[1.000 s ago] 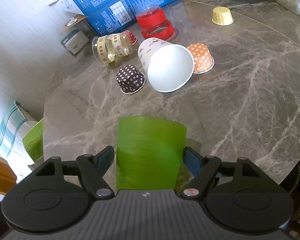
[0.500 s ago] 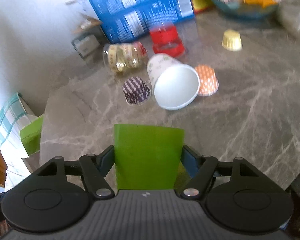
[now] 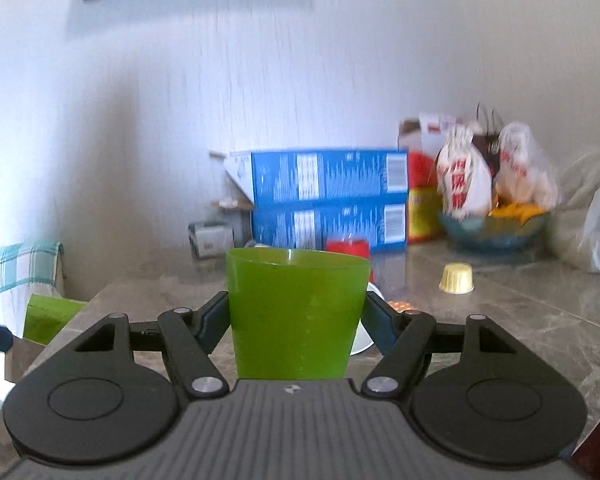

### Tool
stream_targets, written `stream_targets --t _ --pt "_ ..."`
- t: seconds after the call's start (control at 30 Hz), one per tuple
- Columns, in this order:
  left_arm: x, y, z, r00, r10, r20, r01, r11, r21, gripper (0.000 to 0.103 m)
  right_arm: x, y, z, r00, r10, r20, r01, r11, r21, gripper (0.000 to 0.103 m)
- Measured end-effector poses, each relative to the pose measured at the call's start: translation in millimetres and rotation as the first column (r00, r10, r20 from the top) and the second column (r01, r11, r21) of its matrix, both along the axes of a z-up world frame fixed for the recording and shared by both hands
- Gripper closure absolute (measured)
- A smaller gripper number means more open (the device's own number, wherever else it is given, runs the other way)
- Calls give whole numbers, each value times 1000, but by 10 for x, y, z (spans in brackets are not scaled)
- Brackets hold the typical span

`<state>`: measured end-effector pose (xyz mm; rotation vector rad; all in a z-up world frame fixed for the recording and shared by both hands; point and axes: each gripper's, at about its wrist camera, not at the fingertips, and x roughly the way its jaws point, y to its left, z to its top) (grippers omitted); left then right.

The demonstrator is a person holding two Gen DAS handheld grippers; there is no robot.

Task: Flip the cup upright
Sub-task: 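Rotate the right gripper to turn the green cup upright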

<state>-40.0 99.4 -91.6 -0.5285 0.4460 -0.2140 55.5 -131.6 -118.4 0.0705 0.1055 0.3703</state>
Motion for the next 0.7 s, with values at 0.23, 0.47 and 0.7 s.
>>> stream_targets --t 0.23,0.47,0.7 --pt "-150 -160 -151 999 -3 37 2 1000 22 22 -224 -60 -301 988 -36 151 32 999 28 32" --pt "-246 -193 -352 1000 3 21 -2 1000 -10 22 -272 22 -413 985 -24 173 38 996 -75 32" --pt "-319 -205 -406 1000 15 24 -15 1000 -19 22 -264 87 -388 991 7 134 7 994 -108 32"
